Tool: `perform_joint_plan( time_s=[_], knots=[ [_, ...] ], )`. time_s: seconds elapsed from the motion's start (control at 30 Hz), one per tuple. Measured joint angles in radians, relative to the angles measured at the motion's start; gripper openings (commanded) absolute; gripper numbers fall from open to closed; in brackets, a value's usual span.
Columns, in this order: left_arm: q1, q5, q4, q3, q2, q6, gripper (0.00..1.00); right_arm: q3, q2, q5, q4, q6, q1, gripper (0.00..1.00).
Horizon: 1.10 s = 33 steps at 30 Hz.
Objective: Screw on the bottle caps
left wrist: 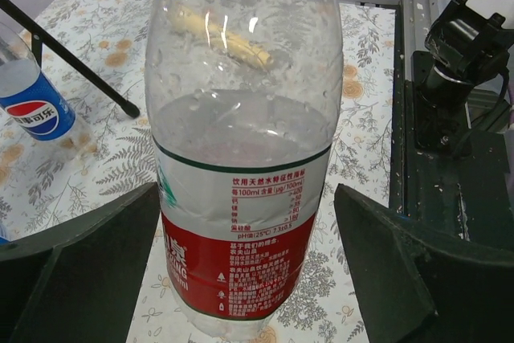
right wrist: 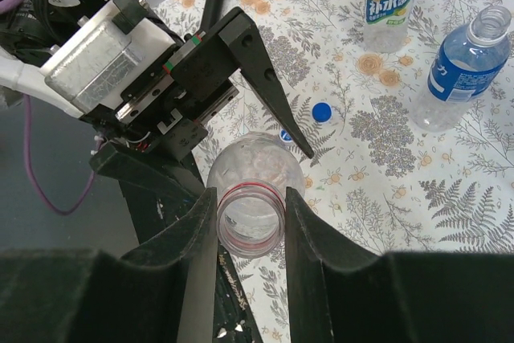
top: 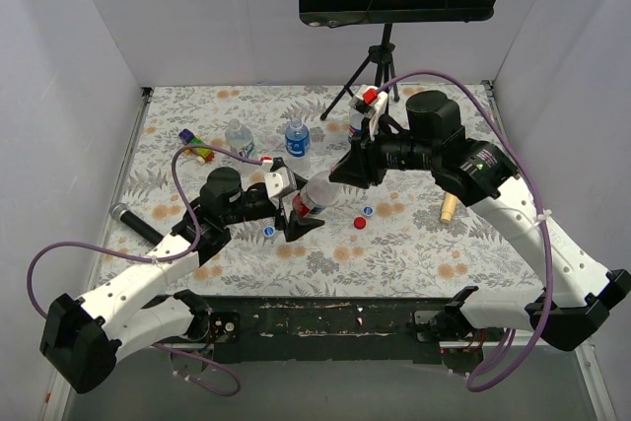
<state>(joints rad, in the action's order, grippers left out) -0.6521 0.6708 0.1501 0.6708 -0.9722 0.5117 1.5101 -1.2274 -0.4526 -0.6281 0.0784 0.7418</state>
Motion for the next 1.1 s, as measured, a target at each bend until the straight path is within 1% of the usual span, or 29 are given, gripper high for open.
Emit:
perform_joint_plan(
  time_s=[0.13,0.27,0.37,0.4,0.47,0.53,0.6,0.63,0.67,0.77,0.83,0.9,0.97,1.1],
  knots=[
    [0.0,0.0,0.017,-0.023,0.004,0.0,0.81,0.0,-0.002,-0.004,0.003,0.004,0.0,0.01],
    [0.0,-0.004,0.023,-0.031,0.009,0.0,0.68,-0.001,-0.007,-0.008,0.006,0.012,0.0,0.01],
    [0.0,-0.01,0.032,-0.037,0.018,-0.004,0.62,-0.002,-0.008,-0.011,0.008,0.016,0.0,0.01],
    [0.0,-0.013,0.034,-0.038,0.021,-0.005,0.61,-0.002,-0.008,-0.014,0.009,0.019,0.0,0.04],
    [0.0,-0.021,0.037,-0.039,0.024,-0.007,0.58,-0.002,-0.008,-0.015,0.011,0.021,0.0,0.2],
    [0.0,-0.032,0.039,-0.041,0.028,-0.007,0.56,-0.002,-0.008,-0.014,0.013,0.023,0.0,0.4],
    [0.0,-0.047,0.038,-0.043,0.034,-0.008,0.53,-0.002,-0.008,-0.013,0.016,0.024,0.0,0.57],
    [-0.002,-0.057,0.038,-0.044,0.038,-0.01,0.52,-0.002,-0.008,-0.01,0.018,0.025,0.0,0.7],
    [-0.002,-0.072,0.037,-0.044,0.042,-0.009,0.51,-0.002,-0.008,0.001,0.017,0.027,0.0,0.78],
    [-0.002,-0.13,0.037,-0.045,0.051,-0.007,0.47,-0.002,-0.008,0.04,0.013,0.028,0.0,0.88],
    [-0.002,-0.177,0.037,-0.047,0.053,-0.005,0.46,-0.002,-0.006,0.082,0.005,0.031,0.0,0.91],
    [-0.002,-0.232,0.037,-0.052,0.054,0.002,0.45,-0.003,0.001,0.139,-0.005,0.04,0.0,0.98],
    [-0.002,-0.293,0.034,-0.056,0.054,0.01,0.45,-0.026,0.026,0.212,0.002,0.054,0.0,0.98],
    [-0.002,-0.43,0.03,-0.057,0.054,0.029,0.4,-0.09,0.102,0.365,-0.025,0.065,0.0,0.98]
  ],
)
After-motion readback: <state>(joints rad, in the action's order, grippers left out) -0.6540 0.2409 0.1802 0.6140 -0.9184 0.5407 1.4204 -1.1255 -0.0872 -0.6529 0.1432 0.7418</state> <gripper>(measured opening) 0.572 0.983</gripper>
